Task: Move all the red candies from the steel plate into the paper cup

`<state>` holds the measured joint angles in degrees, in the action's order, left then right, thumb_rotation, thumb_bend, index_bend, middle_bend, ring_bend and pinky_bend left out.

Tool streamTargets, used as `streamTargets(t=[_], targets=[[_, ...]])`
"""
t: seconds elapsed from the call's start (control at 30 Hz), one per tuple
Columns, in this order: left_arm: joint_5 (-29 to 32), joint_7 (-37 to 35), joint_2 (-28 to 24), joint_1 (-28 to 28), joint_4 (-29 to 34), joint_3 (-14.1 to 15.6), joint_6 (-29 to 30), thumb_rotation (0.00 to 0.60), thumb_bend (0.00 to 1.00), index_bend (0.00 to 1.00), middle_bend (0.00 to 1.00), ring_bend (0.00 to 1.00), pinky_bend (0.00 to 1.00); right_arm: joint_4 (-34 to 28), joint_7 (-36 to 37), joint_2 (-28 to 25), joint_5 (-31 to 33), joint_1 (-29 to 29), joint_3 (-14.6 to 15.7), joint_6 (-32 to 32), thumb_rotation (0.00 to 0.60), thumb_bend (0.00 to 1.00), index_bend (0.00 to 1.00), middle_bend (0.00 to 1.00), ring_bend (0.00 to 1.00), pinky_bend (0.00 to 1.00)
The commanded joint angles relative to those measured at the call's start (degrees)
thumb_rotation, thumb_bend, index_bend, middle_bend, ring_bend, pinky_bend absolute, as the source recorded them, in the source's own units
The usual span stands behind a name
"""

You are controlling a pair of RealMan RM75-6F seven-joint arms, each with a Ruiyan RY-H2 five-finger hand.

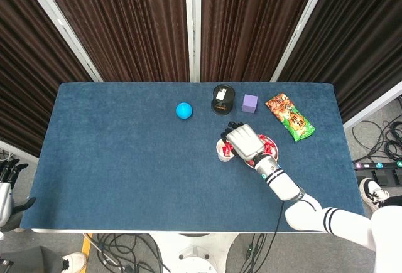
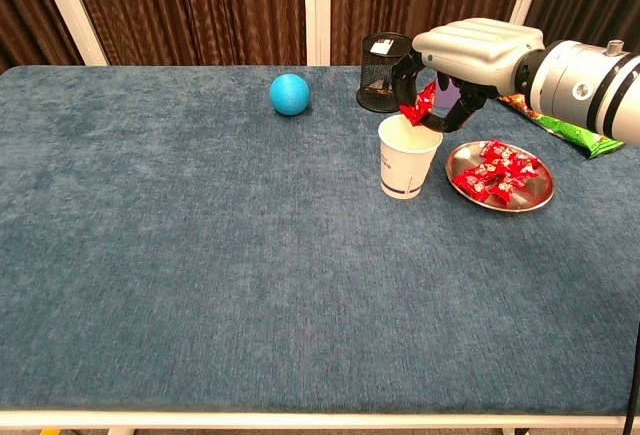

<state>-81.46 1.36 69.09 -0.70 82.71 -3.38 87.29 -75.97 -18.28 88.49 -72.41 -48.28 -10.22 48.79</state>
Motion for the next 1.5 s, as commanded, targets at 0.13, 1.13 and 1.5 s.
streamTargets(t=[0.13,1.13,1.5], targets=[[0.0,-0.2,0.2,0.0,-0.3,-0.1,-0.1,0.600,0.00,0.29,0.25,0.14,0.21,-0.7,-0.1,-0.6,0.7,-0.1,0.3,-0.6,0.600,0.41,0.35,0.34,0.14,0.34],[-1.3,-0.4,0.3,0.9,0.6,0.5,1.5,0.600,0.00,0.29,0.25,0.14,0.21,6.5,-1.7,-2.3,1.3,7.2,7.4,0.8,0.600,0.10,0.24,0.32,0.14,0.36],[-1.0,-0.5,-0.1,0.9,1.2,0.4,1.3,0.600,0.00,0.29,0.25,0.14,0.21,15.8,1.0,3.4,-4.5,5.9,8.5,0.6,0.600,0.14,0.27,0.32,0.14,0.35]])
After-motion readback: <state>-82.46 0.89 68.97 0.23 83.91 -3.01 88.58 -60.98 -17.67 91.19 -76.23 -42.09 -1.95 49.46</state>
